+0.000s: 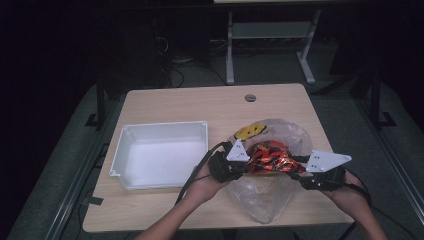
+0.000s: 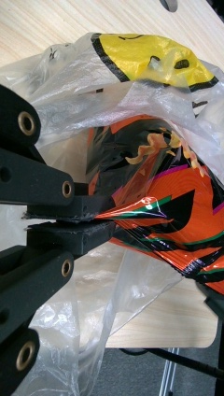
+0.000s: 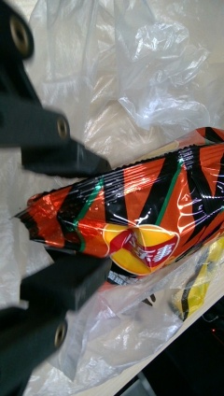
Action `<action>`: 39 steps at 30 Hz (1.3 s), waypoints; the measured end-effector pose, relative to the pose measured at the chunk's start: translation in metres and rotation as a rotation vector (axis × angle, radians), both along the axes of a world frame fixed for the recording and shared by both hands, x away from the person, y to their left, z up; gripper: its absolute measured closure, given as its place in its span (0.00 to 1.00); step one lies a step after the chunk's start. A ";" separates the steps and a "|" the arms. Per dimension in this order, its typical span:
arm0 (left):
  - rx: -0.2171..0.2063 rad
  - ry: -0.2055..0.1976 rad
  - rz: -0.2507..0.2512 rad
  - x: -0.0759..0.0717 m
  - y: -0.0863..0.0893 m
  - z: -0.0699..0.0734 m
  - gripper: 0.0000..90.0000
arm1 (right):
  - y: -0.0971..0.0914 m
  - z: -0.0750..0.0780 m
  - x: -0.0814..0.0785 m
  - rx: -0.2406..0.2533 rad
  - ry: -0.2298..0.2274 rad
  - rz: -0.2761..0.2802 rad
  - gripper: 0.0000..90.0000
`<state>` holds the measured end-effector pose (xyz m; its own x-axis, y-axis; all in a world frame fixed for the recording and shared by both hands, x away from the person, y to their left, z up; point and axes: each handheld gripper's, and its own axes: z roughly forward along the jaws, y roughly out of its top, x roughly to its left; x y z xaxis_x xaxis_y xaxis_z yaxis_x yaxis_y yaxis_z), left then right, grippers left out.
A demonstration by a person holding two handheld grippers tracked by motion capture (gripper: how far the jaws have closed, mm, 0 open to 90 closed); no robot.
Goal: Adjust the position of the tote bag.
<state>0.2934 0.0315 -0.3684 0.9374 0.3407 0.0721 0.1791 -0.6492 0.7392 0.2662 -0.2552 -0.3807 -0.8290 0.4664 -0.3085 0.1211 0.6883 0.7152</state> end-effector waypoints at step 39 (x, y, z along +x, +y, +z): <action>-0.128 0.048 -0.079 0.020 -0.004 -0.008 0.25 | -0.005 0.056 0.036 0.189 0.376 0.126 0.94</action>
